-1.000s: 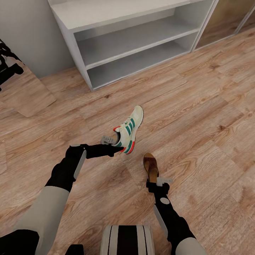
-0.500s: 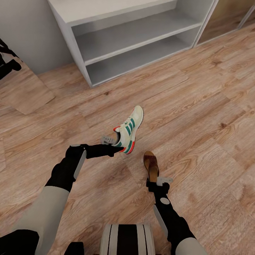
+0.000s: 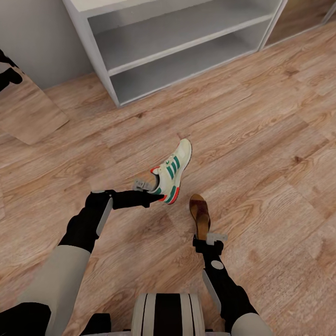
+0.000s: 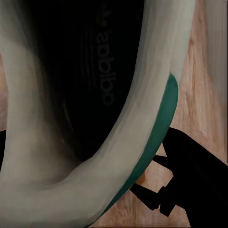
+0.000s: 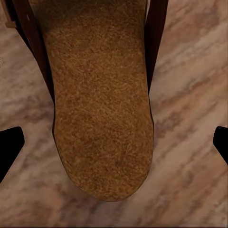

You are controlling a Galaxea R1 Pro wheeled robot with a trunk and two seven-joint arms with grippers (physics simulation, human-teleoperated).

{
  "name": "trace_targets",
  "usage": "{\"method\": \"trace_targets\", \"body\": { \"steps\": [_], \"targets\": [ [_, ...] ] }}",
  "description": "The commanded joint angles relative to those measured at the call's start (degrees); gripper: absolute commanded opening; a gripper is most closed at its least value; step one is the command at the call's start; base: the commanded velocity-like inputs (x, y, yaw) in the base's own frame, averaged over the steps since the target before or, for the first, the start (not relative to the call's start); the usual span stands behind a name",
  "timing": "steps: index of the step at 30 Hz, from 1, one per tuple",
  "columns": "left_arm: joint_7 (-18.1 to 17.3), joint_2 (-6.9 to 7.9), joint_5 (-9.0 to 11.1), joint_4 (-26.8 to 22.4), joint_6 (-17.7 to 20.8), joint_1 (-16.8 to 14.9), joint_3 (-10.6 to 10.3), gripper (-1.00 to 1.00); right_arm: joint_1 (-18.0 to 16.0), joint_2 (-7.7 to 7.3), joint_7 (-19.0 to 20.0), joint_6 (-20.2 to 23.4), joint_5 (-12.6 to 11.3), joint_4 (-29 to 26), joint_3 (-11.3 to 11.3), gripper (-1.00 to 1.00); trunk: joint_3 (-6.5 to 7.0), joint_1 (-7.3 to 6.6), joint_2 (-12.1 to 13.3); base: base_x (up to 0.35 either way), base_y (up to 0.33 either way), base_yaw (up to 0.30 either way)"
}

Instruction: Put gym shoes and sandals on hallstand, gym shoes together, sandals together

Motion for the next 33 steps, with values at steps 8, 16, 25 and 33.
{"method": "trace_targets", "body": {
  "steps": [8, 16, 25, 33],
  "targets": [
    [-0.8, 0.23, 0.1, 0.0, 0.5, 0.0, 0.2, -1.0, 0.0, -0.03, -0.3, 0.1, -0.1, -0.1, 0.2, 1.0, -0.53, -0.01, 0.0, 0.0, 0.0, 0.0],
    [-0.8, 0.25, 0.2, 0.0, 0.5, 0.0, 0.2, -1.0, 0.0, -0.02, -0.3, 0.0, -0.1, 0.0, 0.2, 1.0, -2.38, 0.2, -0.1, 0.0, 0.0, 0.0],
    [-0.8, 0.25, 0.1, 0.0, 0.5, 0.0, 0.2, -1.0, 0.0, -0.02, -0.3, 0.0, -0.1, 0.0, 0.2, 1.0, -3.76, 0.3, -0.2, 0.0, 0.0, 0.0],
    [-0.7, 0.01, -0.1, 0.0, 0.4, 0.0, -0.4, -1.0, 0.0, -0.02, -0.3, 0.0, -0.1, 0.1, 0.2, 1.0, -4.25, 0.3, -0.2, 0.0, 0.0, 0.0]
  ]
}}
